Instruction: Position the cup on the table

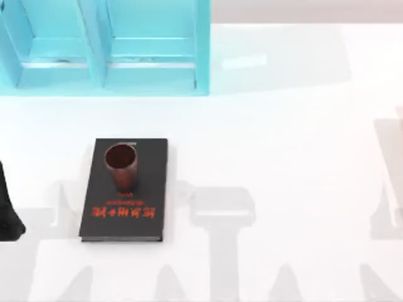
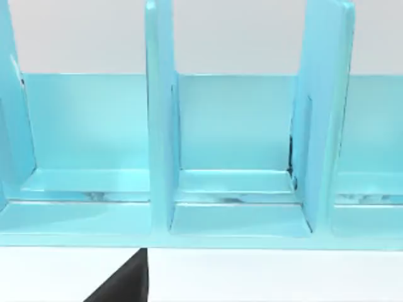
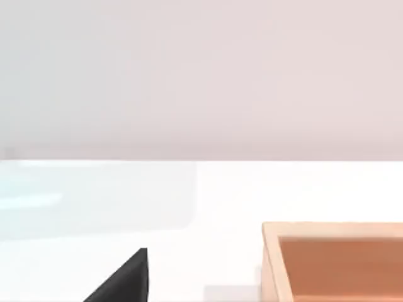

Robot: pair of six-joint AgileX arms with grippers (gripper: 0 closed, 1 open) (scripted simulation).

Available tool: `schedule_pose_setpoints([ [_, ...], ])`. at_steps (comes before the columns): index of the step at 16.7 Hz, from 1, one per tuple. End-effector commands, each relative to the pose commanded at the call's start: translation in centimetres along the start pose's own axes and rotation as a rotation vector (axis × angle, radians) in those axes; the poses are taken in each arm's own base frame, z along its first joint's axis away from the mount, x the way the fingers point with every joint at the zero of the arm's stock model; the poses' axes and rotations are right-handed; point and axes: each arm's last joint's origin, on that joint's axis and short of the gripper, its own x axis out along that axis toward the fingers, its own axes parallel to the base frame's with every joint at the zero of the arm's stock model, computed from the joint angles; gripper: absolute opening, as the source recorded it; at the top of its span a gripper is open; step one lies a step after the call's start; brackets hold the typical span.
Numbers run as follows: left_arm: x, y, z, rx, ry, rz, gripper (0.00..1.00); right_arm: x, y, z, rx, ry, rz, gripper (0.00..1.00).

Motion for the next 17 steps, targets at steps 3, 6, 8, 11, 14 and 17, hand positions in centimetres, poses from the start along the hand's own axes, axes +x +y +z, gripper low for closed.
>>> schedule_pose_setpoints([
  [3, 0.0, 0.0, 0.0, 0.000, 0.000, 0.000, 1.00, 0.0, 0.0, 0.0, 0.002, 0.012, 0.004, 1.00],
  [6, 0.0, 0.0, 0.0, 0.000, 0.000, 0.000, 1.00, 0.2, 0.5, 0.5, 0.021, 0.117, 0.043, 1.00],
  [8, 0.0, 0.0, 0.0, 0.000, 0.000, 0.000, 1.00, 0.5, 1.0, 1.4, 0.043, 0.230, 0.083, 1.00],
  [11, 0.0, 0.0, 0.0, 0.000, 0.000, 0.000, 1.00, 1.5, 2.2, 4.2, 0.077, 0.423, 0.143, 1.00],
  [14, 0.0, 0.0, 0.0, 0.000, 0.000, 0.000, 1.00, 3.6, 4.2, 8.3, 0.104, 0.605, 0.190, 1.00],
  [17, 0.0, 0.0, 0.0, 0.000, 0.000, 0.000, 1.00, 6.8, 7.5, 13.2, 0.124, 0.747, 0.219, 1.00],
])
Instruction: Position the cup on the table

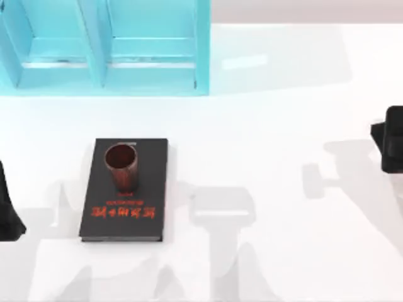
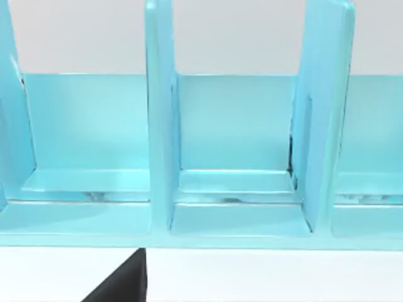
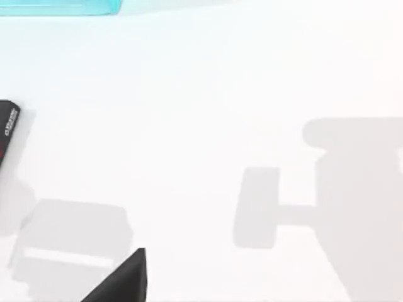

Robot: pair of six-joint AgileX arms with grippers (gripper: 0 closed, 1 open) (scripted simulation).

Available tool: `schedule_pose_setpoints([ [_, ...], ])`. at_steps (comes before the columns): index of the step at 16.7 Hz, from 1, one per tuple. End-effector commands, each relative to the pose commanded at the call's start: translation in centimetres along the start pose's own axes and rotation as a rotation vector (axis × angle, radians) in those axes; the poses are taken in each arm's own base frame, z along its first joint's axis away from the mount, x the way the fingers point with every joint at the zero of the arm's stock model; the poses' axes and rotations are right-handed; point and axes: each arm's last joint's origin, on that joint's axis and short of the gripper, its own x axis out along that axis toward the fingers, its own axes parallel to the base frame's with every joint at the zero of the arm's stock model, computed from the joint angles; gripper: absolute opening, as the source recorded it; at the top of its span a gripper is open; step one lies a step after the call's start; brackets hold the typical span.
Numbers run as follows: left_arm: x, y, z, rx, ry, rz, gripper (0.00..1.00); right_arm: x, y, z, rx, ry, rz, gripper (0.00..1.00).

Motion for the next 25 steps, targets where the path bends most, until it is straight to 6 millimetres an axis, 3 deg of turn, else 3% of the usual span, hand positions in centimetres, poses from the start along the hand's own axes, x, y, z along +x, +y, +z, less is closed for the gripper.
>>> schedule_pose_setpoints([
  [5, 0.0, 0.0, 0.0, 0.000, 0.000, 0.000, 1.00, 1.8, 9.0, 9.1, 0.037, 0.141, 0.023, 1.00],
  [7, 0.0, 0.0, 0.0, 0.000, 0.000, 0.000, 1.00, 3.3, 13.3, 11.3, 0.050, 0.181, 0.022, 1.00],
  [9, 0.0, 0.0, 0.0, 0.000, 0.000, 0.000, 1.00, 5.3, 17.6, 12.3, 0.061, 0.222, 0.010, 1.00],
  [12, 0.0, 0.0, 0.0, 0.000, 0.000, 0.000, 1.00, 8.9, 23.4, 11.6, 0.070, 0.282, -0.032, 1.00],
  [16, 0.0, 0.0, 0.0, 0.000, 0.000, 0.000, 1.00, 13.5, 28.8, 7.8, 0.063, 0.351, -0.118, 1.00],
  [21, 0.0, 0.0, 0.0, 0.000, 0.000, 0.000, 1.00, 17.1, 31.6, 3.1, 0.034, 0.407, -0.226, 1.00],
  [25, 0.0, 0.0, 0.0, 0.000, 0.000, 0.000, 1.00, 17.8, 31.8, 2.2, 0.026, 0.418, -0.249, 1.00],
])
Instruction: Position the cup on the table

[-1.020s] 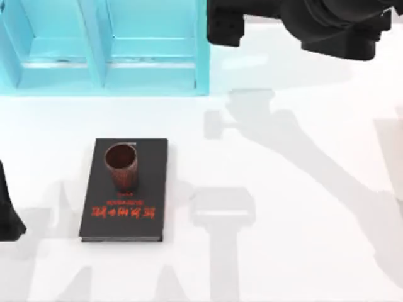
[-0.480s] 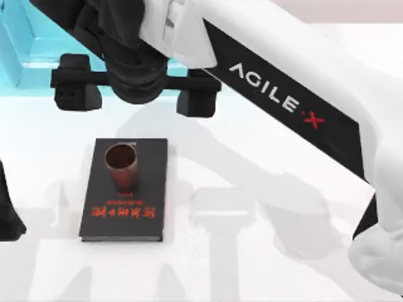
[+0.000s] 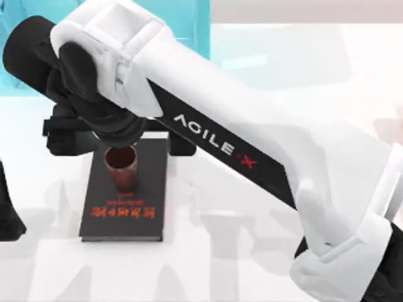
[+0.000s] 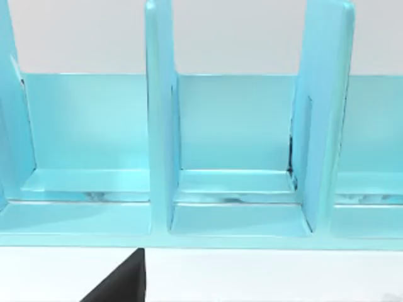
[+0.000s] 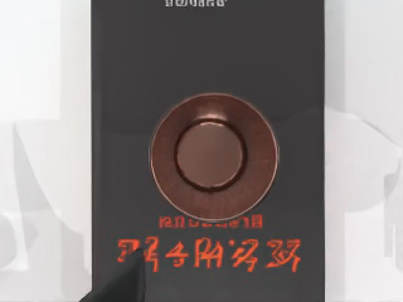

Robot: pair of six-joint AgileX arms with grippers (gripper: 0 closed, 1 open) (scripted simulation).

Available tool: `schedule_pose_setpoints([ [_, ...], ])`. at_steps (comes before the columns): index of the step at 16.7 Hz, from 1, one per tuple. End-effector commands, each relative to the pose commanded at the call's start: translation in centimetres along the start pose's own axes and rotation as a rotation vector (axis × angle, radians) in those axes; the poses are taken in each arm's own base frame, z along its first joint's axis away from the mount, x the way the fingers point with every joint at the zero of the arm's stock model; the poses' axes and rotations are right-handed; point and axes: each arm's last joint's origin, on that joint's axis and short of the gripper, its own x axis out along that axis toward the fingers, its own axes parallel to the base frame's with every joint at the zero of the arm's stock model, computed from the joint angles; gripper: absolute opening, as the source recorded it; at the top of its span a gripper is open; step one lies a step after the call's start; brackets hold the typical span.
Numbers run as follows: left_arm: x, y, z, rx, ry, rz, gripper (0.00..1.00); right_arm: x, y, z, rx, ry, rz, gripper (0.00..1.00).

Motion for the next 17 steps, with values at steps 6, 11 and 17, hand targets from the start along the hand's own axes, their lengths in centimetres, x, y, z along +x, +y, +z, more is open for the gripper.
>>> schedule_pose_setpoints([
  [6, 0.0, 0.0, 0.0, 0.000, 0.000, 0.000, 1.00, 1.2, 0.2, 0.2, -0.001, 0.005, -0.007, 1.00],
  [11, 0.0, 0.0, 0.0, 0.000, 0.000, 0.000, 1.00, 5.9, 0.7, 0.3, 0.002, -0.001, 0.001, 1.00],
  [17, 0.0, 0.0, 0.0, 0.000, 0.000, 0.000, 1.00, 9.9, 0.3, 0.2, 0.000, 0.002, -0.003, 1.00],
])
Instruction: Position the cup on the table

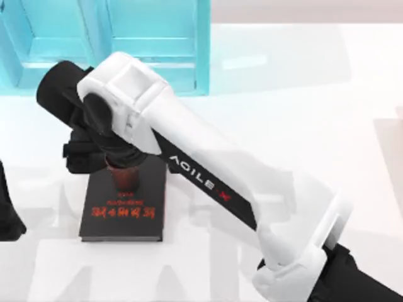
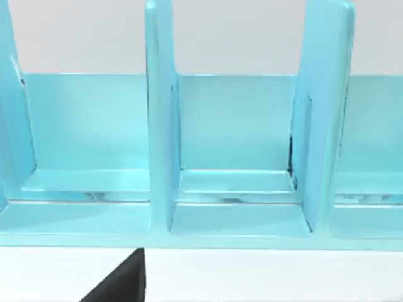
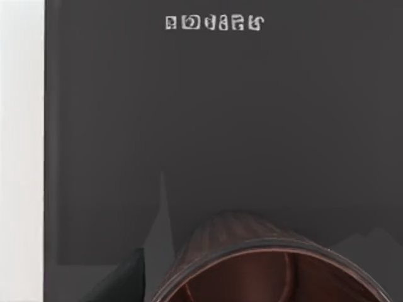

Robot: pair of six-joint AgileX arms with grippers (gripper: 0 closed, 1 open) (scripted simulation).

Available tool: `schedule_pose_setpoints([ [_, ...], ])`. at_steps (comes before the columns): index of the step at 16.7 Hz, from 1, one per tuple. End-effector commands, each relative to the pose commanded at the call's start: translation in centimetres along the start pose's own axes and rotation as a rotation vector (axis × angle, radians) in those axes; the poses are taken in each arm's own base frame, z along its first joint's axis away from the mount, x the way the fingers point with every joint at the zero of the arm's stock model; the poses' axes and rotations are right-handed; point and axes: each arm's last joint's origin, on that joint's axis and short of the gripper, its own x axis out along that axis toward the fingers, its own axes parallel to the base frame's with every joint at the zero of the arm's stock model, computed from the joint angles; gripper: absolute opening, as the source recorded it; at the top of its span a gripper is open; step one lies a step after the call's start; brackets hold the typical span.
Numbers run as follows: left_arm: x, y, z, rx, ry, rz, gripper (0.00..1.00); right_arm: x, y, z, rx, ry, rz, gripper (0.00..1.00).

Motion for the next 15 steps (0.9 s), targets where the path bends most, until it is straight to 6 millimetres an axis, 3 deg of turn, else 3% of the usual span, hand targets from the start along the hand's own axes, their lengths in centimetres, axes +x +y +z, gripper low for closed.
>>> schedule_pose_setpoints([
  [3, 0.00, 0.00, 0.00, 0.000, 0.000, 0.000, 1.00, 0.00, 0.00, 0.00, 0.000, 0.000, 0.000, 1.00],
  [15, 0.00, 0.00, 0.00, 0.000, 0.000, 0.000, 1.00, 0.00, 0.00, 0.00, 0.000, 0.000, 0.000, 0.10],
])
